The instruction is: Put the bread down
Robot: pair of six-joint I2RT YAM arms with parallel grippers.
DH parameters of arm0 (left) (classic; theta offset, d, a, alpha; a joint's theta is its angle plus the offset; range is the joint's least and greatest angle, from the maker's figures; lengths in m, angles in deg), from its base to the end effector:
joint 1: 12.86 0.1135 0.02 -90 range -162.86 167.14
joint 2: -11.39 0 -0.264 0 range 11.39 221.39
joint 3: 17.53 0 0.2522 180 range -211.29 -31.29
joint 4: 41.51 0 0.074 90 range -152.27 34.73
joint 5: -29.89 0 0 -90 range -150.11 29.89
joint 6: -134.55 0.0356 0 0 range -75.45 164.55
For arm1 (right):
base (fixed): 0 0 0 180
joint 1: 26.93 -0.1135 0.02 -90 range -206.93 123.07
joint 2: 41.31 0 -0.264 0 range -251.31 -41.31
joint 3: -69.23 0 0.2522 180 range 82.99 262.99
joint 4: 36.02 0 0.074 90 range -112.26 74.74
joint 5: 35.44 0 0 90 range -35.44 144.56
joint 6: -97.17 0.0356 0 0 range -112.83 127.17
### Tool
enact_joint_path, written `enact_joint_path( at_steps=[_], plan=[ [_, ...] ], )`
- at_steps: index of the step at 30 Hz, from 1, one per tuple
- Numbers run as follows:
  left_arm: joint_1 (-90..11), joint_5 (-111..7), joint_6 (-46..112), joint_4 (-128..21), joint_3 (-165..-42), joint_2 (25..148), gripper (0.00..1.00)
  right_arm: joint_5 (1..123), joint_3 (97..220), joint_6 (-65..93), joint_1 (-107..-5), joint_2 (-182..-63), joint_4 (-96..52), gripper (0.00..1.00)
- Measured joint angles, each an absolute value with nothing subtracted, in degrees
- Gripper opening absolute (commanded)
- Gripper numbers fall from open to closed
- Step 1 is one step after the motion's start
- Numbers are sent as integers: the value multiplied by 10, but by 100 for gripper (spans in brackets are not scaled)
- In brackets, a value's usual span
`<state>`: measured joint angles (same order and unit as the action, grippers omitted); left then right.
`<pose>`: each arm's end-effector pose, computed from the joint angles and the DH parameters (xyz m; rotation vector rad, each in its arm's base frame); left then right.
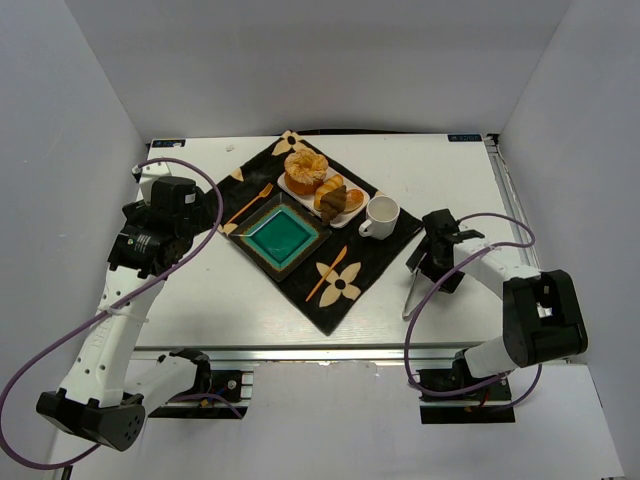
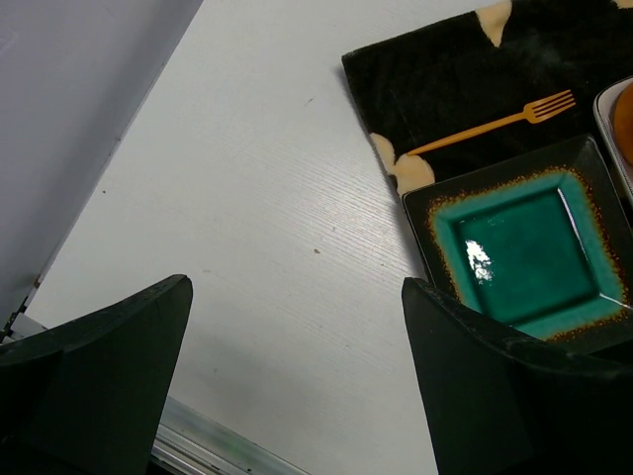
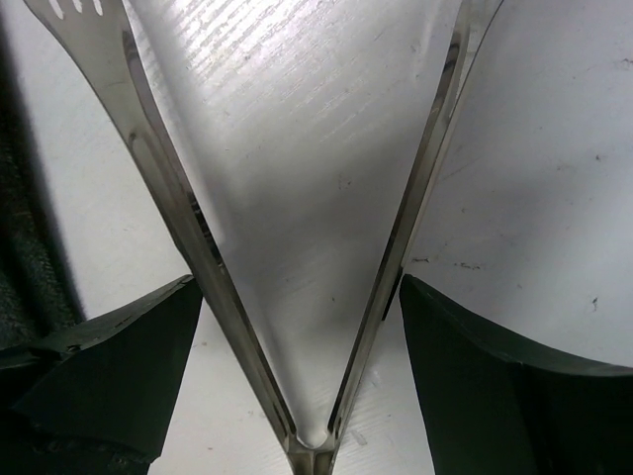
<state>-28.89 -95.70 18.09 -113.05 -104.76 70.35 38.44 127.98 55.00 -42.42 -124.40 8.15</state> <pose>0.1796 -0.0301 0.3886 -0.4941 2.1216 0.3077 0.2509 0.0593 0.1710 0.8146 2.5511 -0.0560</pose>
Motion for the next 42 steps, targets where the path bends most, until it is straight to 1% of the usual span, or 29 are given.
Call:
enact_joint_path(
  at_steps=[14, 29, 32, 33, 36, 37, 38, 39, 42],
  plan=[
    [-289, -961, 182, -1131, -1048, 700, 98, 331, 1226, 559, -470, -1216, 33, 85],
    [-289, -961, 182, -1132, -1048, 695, 98, 281, 1227, 615, -519, -1225, 44, 84],
    [-289, -961, 182, -1134, -1048, 692, 98, 277, 1228, 628, -522, -1225, 48, 81],
    [-289, -961, 182, -1134, -1047, 690, 98, 276, 1228, 631, -523, -1225, 50, 75],
    [-289, -961, 182, -1135, -1047, 685, 98, 273, 1228, 639, -523, -1225, 59, 65],
    [-289, -961, 182, -1136, -1047, 683, 98, 273, 1228, 644, -523, -1225, 63, 57],
    [-289, -961, 182, -1136, -1047, 683, 98, 273, 1228, 644, -523, -1225, 63, 57],
    [-289, -961, 182, -1136, -1047, 683, 98, 273, 1228, 648, -523, -1225, 64, 52],
    [-289, -961, 182, -1136, -1047, 683, 98, 274, 1228, 653, -525, -1224, 67, 52]
  ],
)
